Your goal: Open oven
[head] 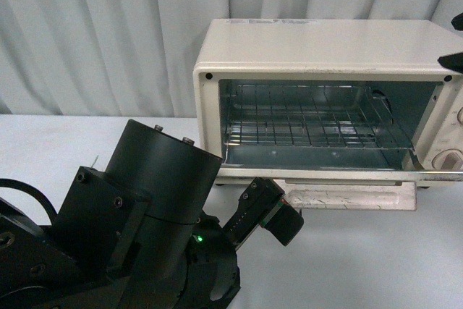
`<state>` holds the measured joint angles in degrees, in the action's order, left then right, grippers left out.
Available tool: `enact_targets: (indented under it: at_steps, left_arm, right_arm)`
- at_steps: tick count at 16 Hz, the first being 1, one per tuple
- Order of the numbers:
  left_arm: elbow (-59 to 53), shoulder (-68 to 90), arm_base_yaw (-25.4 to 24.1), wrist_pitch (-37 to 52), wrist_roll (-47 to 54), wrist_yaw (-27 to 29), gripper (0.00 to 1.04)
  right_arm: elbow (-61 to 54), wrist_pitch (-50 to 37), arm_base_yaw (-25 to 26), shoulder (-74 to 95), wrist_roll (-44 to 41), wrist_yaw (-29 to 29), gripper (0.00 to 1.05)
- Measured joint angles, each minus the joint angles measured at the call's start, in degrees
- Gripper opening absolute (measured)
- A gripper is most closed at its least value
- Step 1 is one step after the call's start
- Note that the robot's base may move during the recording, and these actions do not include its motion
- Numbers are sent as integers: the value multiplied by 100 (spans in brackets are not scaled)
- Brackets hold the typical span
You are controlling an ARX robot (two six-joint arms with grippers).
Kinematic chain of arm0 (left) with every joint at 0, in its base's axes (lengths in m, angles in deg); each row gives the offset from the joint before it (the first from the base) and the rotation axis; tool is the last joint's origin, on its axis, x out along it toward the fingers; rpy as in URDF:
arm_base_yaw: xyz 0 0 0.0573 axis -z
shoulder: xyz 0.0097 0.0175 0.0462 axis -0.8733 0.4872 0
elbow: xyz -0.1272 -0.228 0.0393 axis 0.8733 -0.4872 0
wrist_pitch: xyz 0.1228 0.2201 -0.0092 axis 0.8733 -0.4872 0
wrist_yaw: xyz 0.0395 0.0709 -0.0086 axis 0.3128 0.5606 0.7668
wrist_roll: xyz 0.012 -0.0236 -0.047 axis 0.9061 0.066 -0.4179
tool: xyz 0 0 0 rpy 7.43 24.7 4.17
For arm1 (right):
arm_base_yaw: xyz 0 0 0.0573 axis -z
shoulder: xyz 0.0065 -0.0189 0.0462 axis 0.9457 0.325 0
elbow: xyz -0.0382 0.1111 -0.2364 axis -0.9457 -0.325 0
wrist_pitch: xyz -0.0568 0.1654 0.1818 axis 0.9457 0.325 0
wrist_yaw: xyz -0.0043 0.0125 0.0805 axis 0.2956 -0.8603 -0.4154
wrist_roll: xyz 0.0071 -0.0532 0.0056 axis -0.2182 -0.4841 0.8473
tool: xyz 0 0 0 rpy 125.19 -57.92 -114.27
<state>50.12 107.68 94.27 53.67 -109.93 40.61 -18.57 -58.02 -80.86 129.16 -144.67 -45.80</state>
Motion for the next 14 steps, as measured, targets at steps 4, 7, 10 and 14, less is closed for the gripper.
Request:
enact_targets:
  at_steps: [4,7,10,14]
  left_arm:
    - [0,0,0,2,0,-2,98]
    - [0,0,0,2,2,-2,98]
    - [0,0,0,2,2,-2,98]
    - [0,0,0,2,2,-15,98]
  right_arm:
    - [0,11,0,59,15,13,74]
    - [0,11,0,59,20,15,100]
    - [0,11,0,59,20,15,98]
    - [-1633,-3309,-184,-369,3226,3119,66]
